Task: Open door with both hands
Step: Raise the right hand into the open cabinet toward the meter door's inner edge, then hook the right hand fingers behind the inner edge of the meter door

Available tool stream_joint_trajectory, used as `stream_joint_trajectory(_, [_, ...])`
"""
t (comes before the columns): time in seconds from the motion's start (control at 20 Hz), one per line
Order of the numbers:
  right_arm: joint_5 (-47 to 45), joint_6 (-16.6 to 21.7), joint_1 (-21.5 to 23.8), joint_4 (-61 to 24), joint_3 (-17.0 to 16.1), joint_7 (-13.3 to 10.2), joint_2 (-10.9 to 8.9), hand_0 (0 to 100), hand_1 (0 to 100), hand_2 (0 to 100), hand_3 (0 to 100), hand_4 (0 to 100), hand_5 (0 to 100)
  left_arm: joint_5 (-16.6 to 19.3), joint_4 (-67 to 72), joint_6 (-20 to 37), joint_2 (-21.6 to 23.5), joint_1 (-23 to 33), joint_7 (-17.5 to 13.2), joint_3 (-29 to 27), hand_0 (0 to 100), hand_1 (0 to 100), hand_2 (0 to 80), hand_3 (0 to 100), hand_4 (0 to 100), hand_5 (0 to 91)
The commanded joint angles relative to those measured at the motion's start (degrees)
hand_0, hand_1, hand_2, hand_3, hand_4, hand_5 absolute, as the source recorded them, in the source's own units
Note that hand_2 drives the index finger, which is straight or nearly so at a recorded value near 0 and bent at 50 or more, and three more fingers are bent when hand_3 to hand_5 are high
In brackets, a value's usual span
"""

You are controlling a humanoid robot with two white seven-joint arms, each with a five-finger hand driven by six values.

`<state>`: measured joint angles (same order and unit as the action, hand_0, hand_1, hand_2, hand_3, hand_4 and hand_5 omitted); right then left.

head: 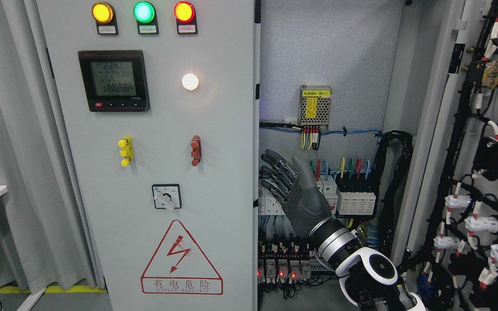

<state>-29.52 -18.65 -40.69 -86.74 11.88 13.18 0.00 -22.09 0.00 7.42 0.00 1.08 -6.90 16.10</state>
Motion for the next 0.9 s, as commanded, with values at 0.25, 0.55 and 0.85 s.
stream_joint_trajectory(0.25, [-1.77, -0.34, -2.11, 3.69, -1.07, 3.78, 0.0, 22, 0, 0, 0, 0, 0, -0.06, -0.53, 0.32, 1.75, 0.59, 0.04, -0.01, 29, 0, 2.8, 3, 3, 0.0])
stream_joint_trajectory(0.55, [-1.85, -0.25, -2.11, 4.12, -1.24, 5.19, 0.0, 22, 0, 0, 0, 0, 0, -0.06, -0.53, 0.32, 2.11, 0.24, 0.04, -0.01, 29, 0, 2.7, 3, 3, 0.0])
stream_joint_trajectory(0.85, [-1.94, -0.25, -2.11, 4.74, -1.86, 8.53, 0.0, 22, 0, 0, 0, 0, 0, -0.06, -0.53, 0.32, 2.11, 0.15, -0.04, -0.01, 29, 0, 2.7, 3, 3, 0.0])
